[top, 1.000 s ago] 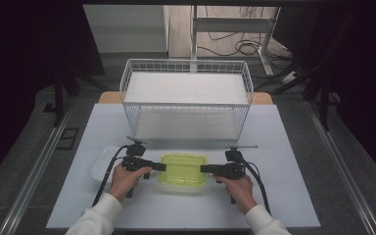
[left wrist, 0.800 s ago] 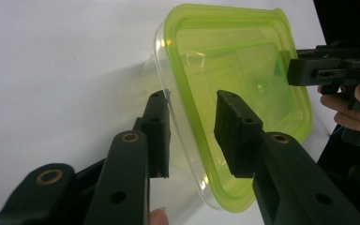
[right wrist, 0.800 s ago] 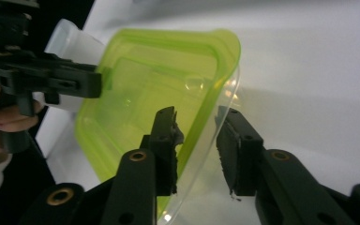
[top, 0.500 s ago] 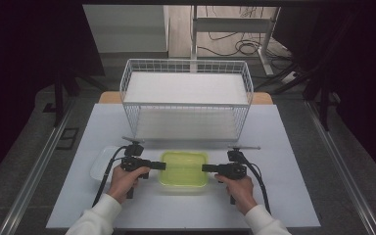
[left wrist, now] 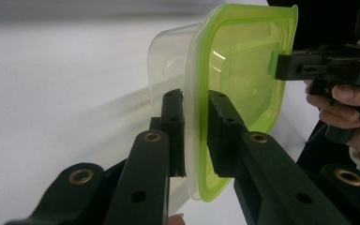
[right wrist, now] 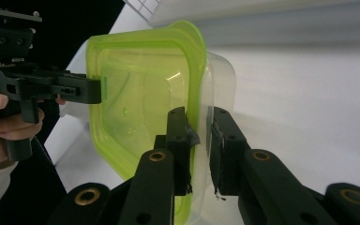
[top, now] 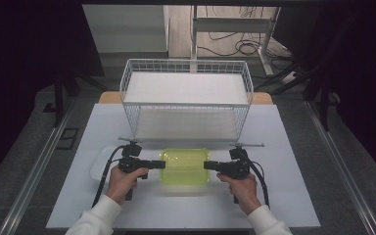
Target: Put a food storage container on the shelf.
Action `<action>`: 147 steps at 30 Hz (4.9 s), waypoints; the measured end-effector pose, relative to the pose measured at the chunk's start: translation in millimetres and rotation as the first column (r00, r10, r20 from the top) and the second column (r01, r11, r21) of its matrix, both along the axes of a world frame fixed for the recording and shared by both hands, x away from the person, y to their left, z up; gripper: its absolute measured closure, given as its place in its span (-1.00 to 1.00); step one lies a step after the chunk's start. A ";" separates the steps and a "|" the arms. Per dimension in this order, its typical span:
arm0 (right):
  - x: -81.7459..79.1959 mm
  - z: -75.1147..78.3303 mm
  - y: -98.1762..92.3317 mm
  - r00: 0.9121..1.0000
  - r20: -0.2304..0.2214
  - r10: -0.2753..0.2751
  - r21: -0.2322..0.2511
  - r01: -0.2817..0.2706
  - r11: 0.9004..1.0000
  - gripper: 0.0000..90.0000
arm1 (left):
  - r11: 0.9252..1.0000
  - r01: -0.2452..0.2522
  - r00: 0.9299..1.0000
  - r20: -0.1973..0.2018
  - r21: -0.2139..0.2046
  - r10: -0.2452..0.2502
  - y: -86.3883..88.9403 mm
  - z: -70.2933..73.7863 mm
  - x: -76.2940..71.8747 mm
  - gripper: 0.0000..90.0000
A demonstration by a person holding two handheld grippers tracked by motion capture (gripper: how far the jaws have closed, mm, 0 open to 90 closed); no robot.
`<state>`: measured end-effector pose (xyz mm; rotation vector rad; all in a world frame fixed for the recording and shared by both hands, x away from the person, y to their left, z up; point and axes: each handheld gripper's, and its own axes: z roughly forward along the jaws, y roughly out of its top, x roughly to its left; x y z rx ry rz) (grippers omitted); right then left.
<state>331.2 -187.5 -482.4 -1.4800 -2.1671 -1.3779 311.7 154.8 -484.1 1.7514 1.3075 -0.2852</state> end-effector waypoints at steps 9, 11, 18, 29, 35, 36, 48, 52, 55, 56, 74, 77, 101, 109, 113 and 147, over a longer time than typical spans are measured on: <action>-10.2 25.6 -1.9 0.991 0.132 0.025 -0.023 -0.022 0.999 0.74 | 1.000 -0.005 0.997 0.081 0.002 0.004 -3.6 19.8 -11.0 0.74; -11.9 30.3 -2.6 0.988 0.152 0.029 -0.028 -0.025 0.999 0.74 | 1.000 -0.003 0.995 0.098 0.000 0.003 -4.0 23.7 -12.7 0.74; -17.0 44.5 -4.8 0.977 0.208 0.042 -0.027 -0.038 0.999 0.74 | 1.000 0.002 0.989 0.149 0.001 -0.002 -4.5 37.7 -19.8 0.74; -27.2 71.7 -4.8 0.949 0.309 0.063 -0.032 -0.056 0.998 0.74 | 1.000 -0.001 0.973 0.229 -0.014 0.004 -2.2 62.1 -30.5 0.75; -28.7 76.8 -4.6 0.943 0.326 0.069 -0.029 -0.063 0.998 0.75 | 1.000 0.003 0.970 0.242 -0.022 0.002 -0.8 68.0 -32.3 0.75; -28.8 78.0 -4.7 0.941 0.332 0.070 -0.030 -0.064 0.998 0.75 | 1.000 0.005 0.970 0.243 -0.024 0.001 -0.8 68.6 -32.6 0.75; -29.6 86.4 -3.7 0.931 0.357 0.080 -0.029 -0.074 0.997 0.75 | 1.000 -0.002 0.960 0.279 -0.017 0.007 0.9 79.1 -34.0 0.74; -27.3 86.0 -3.3 0.932 0.353 0.080 -0.031 -0.074 0.997 0.75 | 1.000 -0.001 0.959 0.282 -0.008 0.003 -0.1 80.6 -30.9 0.74; -25.1 86.3 -6.0 0.934 0.350 0.077 -0.027 -0.072 0.997 0.75 | 1.000 0.005 0.960 0.280 -0.006 -0.003 -2.8 81.1 -28.0 0.74; -24.1 87.0 -7.4 0.935 0.348 0.074 -0.023 -0.071 0.997 0.75 | 1.000 0.005 0.960 0.280 -0.007 -0.003 -3.2 81.3 -27.1 0.75; -4.3 131.2 -2.4 0.908 0.413 0.074 -0.003 -0.079 0.997 0.74 | 1.000 -0.009 0.947 0.322 -0.029 0.017 4.5 126.3 -2.3 0.75; 2.8 139.4 0.1 0.906 0.417 0.070 -0.004 -0.076 0.997 0.74 | 0.999 -0.013 0.945 0.325 -0.034 0.024 6.4 134.5 4.5 0.75; 35.3 177.5 3.7 0.897 0.437 0.067 0.021 -0.085 0.996 0.74 | 0.999 -0.026 0.923 0.382 -0.021 0.032 10.0 173.6 33.3 0.76; 48.0 184.5 2.7 0.889 0.454 0.058 0.043 -0.087 0.995 0.74 | 0.999 -0.039 0.914 0.403 -0.002 0.037 8.1 186.4 43.1 0.76; 52.6 186.4 2.4 0.888 0.456 0.052 0.047 -0.083 0.995 0.74 | 0.999 -0.040 0.913 0.406 0.001 0.036 7.6 189.2 48.8 0.76; 136.6 189.4 11.3 0.939 0.344 0.029 0.024 -0.040 0.999 0.76 | 0.998 -0.052 0.956 0.289 -0.029 0.058 13.5 181.5 140.1 0.76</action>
